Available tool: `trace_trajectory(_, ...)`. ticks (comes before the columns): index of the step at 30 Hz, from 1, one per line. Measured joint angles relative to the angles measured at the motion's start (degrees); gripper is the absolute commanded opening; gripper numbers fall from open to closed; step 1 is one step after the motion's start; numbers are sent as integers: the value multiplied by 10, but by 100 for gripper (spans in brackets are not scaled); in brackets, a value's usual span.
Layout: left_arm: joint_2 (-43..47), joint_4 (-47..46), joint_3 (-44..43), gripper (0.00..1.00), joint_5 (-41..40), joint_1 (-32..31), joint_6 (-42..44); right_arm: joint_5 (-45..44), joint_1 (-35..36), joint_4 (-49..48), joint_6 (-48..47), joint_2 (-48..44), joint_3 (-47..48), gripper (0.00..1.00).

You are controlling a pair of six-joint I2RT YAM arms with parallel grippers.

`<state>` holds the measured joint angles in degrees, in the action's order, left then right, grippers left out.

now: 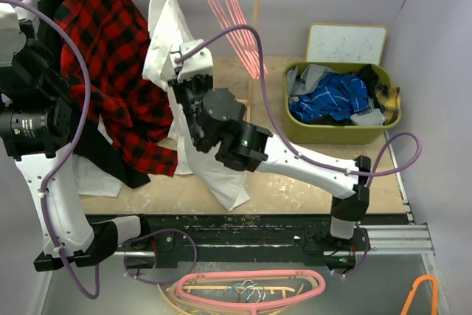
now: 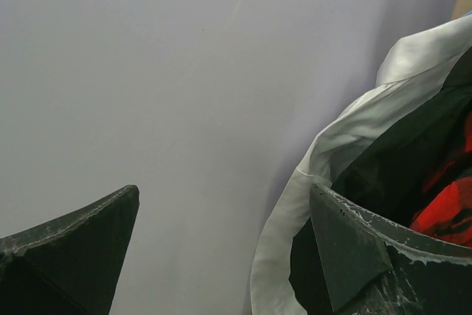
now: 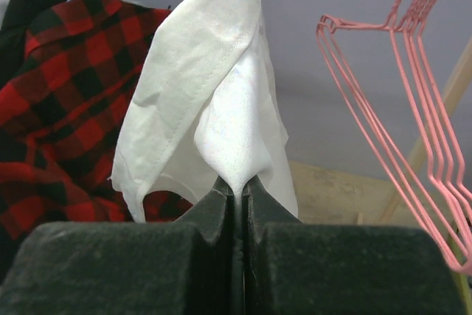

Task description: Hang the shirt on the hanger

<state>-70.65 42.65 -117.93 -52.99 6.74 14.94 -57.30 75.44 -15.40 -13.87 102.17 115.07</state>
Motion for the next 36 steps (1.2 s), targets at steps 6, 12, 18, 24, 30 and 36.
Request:
trace_trajectory(6, 0, 1, 1, 99, 4, 0, -6, 19, -56, 64, 14, 45, 88, 0)
trace_trajectory(12, 0, 1, 1, 99, 9, 0, -10, 49, -105, 98, 41, 43, 92, 0)
trace_trajectory(18, -5, 4, 1, 99, 15, 0, -21, 92, -135, 151, 73, 44, 107, 0)
trace_trajectory(24, -14, 8, 1, 99, 23, 0, -24, 130, -152, 186, 116, 44, 116, 0)
trace_trajectory(30, -15, 27, 10, 99, 67, 0, -25, 162, -164, 217, 153, 44, 116, 0)
trace_trajectory(36, -18, 81, 14, 99, 195, 0, -34, 198, -170, 236, 168, 44, 115, 55)
